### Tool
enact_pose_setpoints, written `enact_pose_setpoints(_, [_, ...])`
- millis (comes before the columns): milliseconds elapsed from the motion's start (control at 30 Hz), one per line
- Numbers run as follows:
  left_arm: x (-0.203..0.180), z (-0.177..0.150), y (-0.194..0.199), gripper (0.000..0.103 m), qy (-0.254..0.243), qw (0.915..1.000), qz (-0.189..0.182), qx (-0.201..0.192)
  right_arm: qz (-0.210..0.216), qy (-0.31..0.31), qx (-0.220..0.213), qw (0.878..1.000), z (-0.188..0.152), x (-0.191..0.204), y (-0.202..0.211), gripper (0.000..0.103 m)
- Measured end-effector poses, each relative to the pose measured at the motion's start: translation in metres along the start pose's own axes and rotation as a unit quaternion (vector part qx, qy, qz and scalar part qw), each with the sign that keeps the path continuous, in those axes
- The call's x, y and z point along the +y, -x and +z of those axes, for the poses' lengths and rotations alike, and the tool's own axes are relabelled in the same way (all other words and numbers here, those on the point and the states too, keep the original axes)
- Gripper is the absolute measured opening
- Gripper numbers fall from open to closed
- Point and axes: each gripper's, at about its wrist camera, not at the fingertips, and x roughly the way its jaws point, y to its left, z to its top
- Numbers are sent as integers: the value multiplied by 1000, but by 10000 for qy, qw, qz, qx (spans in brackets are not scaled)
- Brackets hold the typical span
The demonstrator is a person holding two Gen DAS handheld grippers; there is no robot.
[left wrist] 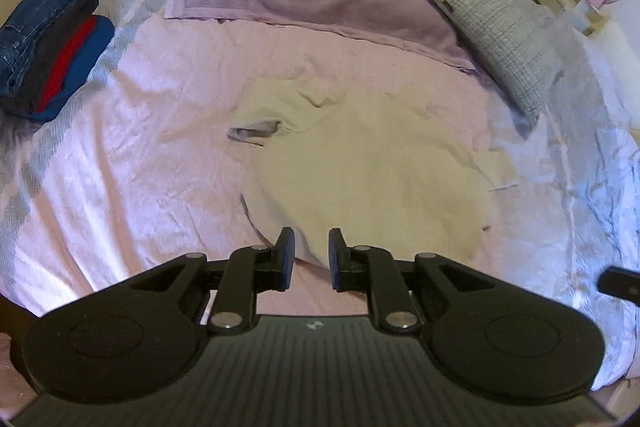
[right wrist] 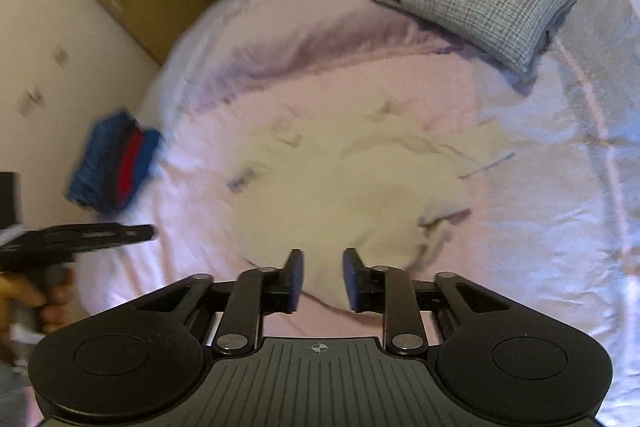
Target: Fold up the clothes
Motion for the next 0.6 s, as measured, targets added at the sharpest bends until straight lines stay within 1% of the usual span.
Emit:
enact_pose_setpoints(67, [3,-14,9,15,-51,9999,39,-115,-282,345,92,9990,-19,14,-3,38])
enact_pose_setpoints(133, [3,-29,14,15,-113,9996,139,-207,-462,637,179,9967,-36,28,-1,39])
enact_pose_setpoints(167, [2,-35,16,15,-145,9994,196,-246,-473,692,206,9963,-52,34,4,39])
enact_pose_setpoints(267, [-2,-50,22,16,-140,9990,282,-311,-383,716,323,9962,-82,37,12,40])
enact_pose_setpoints(367, [-15,-63,25,17,-234,9986,332,-330,-378,682,366,9963,-96,28,26,40])
enact_pose_setpoints(500, [-42,-86,34,17,-349,9977,454,-350,-446,508,394,9969,-112,7,43,41])
enact_pose_setpoints(600, [-59,-109,43,18,-424,9974,448,-379,-481,440,430,9969,-128,-2,54,41])
